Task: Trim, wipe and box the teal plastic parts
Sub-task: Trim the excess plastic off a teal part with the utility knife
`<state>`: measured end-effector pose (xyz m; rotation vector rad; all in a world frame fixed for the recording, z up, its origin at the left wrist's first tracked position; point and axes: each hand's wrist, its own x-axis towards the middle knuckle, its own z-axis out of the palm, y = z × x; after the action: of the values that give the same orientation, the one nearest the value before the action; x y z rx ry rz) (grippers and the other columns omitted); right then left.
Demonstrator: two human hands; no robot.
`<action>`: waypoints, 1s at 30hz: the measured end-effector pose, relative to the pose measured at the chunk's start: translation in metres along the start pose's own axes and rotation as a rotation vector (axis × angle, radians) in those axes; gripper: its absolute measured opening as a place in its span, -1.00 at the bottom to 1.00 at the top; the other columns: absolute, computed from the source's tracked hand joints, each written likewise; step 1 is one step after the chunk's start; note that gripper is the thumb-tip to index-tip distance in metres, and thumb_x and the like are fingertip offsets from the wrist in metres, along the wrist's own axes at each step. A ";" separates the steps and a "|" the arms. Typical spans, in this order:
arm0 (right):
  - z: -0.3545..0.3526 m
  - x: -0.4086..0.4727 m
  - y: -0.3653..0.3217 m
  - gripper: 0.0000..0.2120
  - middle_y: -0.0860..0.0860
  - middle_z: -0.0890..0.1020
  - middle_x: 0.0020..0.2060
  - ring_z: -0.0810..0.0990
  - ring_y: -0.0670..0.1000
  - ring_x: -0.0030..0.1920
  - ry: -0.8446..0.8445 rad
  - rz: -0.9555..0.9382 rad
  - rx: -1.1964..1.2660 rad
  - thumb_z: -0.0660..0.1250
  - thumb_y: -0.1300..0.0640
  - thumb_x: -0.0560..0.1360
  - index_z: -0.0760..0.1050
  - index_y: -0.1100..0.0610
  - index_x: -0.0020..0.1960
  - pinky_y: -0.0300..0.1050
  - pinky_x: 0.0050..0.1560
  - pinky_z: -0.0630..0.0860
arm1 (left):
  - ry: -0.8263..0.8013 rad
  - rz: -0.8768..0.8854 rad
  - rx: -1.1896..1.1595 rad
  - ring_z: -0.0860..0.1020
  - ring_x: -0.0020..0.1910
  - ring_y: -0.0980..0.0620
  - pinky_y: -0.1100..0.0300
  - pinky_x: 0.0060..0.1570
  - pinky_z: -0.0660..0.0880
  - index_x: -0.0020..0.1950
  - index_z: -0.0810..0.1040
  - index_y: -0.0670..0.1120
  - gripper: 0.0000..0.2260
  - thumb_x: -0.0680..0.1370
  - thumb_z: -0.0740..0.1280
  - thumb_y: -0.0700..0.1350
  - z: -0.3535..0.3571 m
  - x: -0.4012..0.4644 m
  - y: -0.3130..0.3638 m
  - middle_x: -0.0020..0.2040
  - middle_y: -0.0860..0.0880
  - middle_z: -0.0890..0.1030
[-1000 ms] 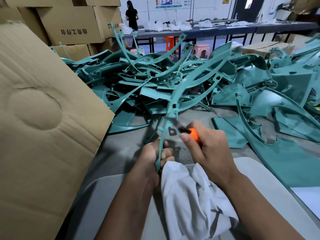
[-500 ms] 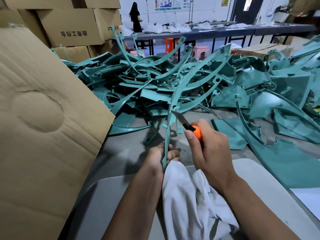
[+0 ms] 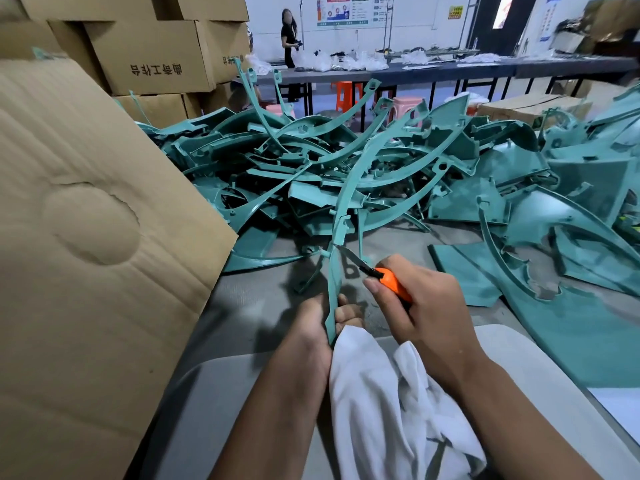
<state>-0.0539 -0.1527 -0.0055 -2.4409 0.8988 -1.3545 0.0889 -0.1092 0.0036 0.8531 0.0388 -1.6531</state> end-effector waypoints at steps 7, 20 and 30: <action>-0.011 0.000 0.005 -0.75 -0.18 0.40 -0.38 0.42 -0.10 -0.38 0.109 -0.048 0.013 0.28 -0.05 0.66 0.52 0.09 -0.10 -0.21 -0.36 0.34 | 0.061 0.088 0.156 0.17 -0.71 0.14 0.37 -0.71 0.10 -0.33 0.23 -0.07 -0.64 0.69 0.03 -0.15 0.003 -0.001 0.000 -0.59 0.03 0.22; -0.015 -0.001 0.002 -0.75 -0.01 0.45 -0.40 0.44 0.01 -0.41 0.203 -0.016 0.155 0.15 0.03 0.70 0.43 0.14 -0.07 -0.10 -0.39 0.32 | -0.162 0.676 0.262 0.67 0.18 -0.11 0.02 0.11 0.63 0.31 0.59 -0.05 -0.66 0.54 0.37 -0.04 0.008 -0.027 0.009 0.20 -0.10 0.70; -0.009 -0.001 0.000 -0.79 -0.13 0.40 -0.37 0.42 -0.07 -0.36 0.144 0.035 0.102 0.20 0.01 0.70 0.46 0.08 -0.04 -0.32 -0.33 0.23 | 0.131 0.809 0.055 0.70 0.11 -0.04 0.14 -0.07 0.63 0.31 0.59 -0.07 -0.73 0.61 0.39 -0.13 0.004 -0.015 0.020 0.13 -0.02 0.73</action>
<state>-0.0616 -0.1515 -0.0014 -2.2658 0.8765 -1.5409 0.1045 -0.1038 0.0231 0.8630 -0.2346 -0.8422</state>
